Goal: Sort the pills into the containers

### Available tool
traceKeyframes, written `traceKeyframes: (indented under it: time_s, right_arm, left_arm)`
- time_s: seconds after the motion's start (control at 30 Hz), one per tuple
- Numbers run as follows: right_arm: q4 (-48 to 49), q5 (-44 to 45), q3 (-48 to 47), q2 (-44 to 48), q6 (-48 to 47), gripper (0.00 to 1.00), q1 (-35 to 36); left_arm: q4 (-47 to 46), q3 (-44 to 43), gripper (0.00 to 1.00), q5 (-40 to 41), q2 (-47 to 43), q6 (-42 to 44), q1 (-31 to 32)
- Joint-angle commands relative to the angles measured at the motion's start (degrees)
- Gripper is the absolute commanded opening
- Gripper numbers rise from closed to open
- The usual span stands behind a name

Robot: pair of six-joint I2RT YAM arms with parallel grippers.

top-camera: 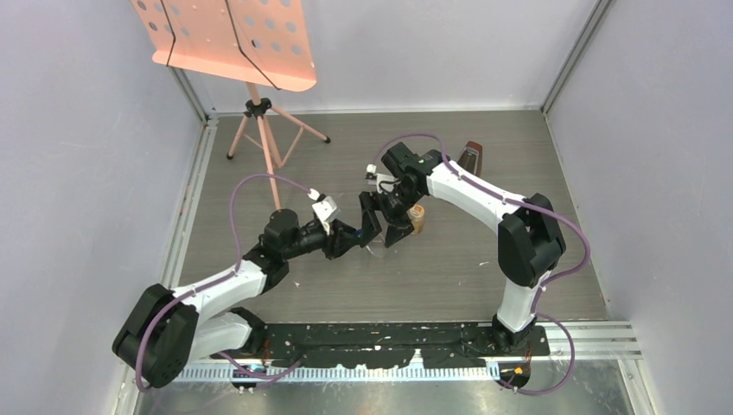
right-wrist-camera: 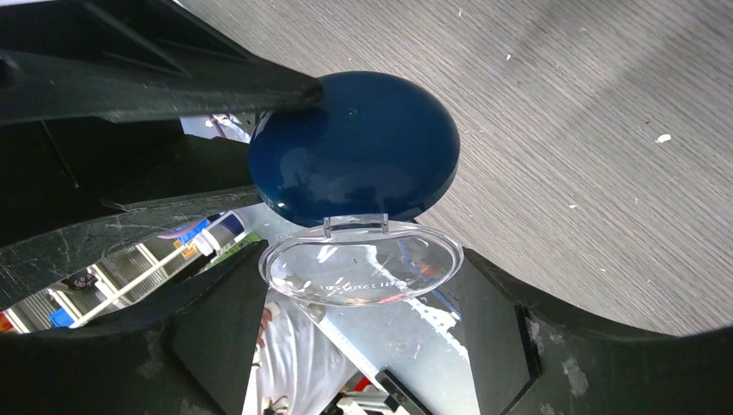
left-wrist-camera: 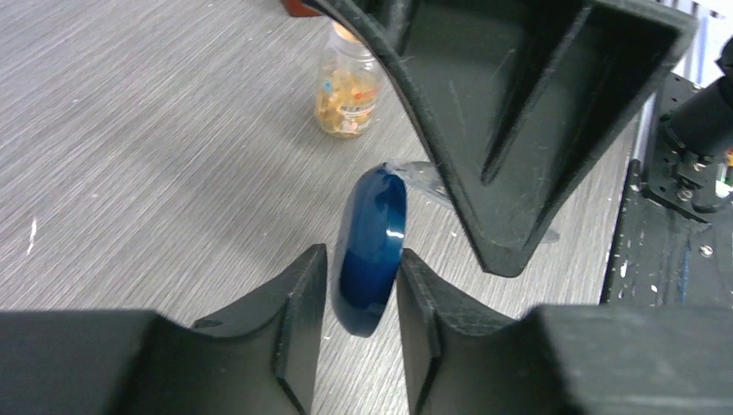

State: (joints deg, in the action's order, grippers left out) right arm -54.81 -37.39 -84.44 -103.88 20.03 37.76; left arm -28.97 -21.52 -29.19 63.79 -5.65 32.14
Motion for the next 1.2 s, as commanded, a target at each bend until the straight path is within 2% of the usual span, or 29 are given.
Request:
traceKeyframes:
  time_s: [0.0, 0.17, 0.23, 0.27, 0.4, 0.47, 0.67, 0.73, 0.9, 1.07, 1.17]
  right_arm:
    - [-1.07, -2.11, -3.50, 0.37, 0.03, 0.32, 0.30]
    - [-0.60, -1.90, -5.55, -1.09, 0.44, 0.38, 0.30]
    - [-0.23, -1.73, -6.09, -1.48, 0.79, 0.42, 0.30]
    - [0.24, -1.48, -6.24, -1.67, 1.15, 0.44, 0.30]
    - [3.98, -0.42, -5.33, -0.57, 2.83, 0.61, 0.23]
    - [6.74, 0.17, -4.55, 0.52, 3.90, 0.76, 0.10]
    - [13.50, 3.36, -3.79, 4.76, 4.84, 0.96, -0.40]
    - [16.07, 5.24, -2.92, 6.88, 4.88, 0.99, -0.47]
    - [25.54, 11.45, 3.85, 14.28, 4.40, 1.00, -0.32]
    - [35.79, 21.75, 16.16, 24.05, -4.42, 1.00, 1.26]
    - [42.25, 23.39, 20.72, 27.33, -7.53, 1.00, 1.59]
  left_arm:
    - [-8.69, -0.58, 0.32, -4.90, 1.75, -0.99, -0.15]
    - [-8.26, -1.95, 0.07, -7.17, 4.58, -1.96, -0.24]
    - [-8.34, -1.82, 0.01, -6.04, 4.67, -2.04, -0.24]
    - [-8.64, -1.47, 0.00, -4.55, 4.31, -2.14, -0.24]
    - [-7.16, -0.38, 0.00, 0.15, 2.14, -2.43, -0.54]
    - [-5.32, -0.33, 0.00, 2.12, 1.19, -2.75, -0.67]
    - [-3.54, 1.43, 0.00, 7.83, 0.02, -7.58, -0.84]
    - [-3.35, 1.77, 0.00, 8.32, 0.15, -10.15, -0.85]
    - [-5.25, 2.75, 0.00, 9.87, 0.47, -16.22, -0.93]
    - [-5.34, 2.63, 0.00, 9.74, 0.06, -20.02, -1.48]
    - [-4.34, 1.94, 0.00, 9.12, -0.14, -22.10, -2.25]
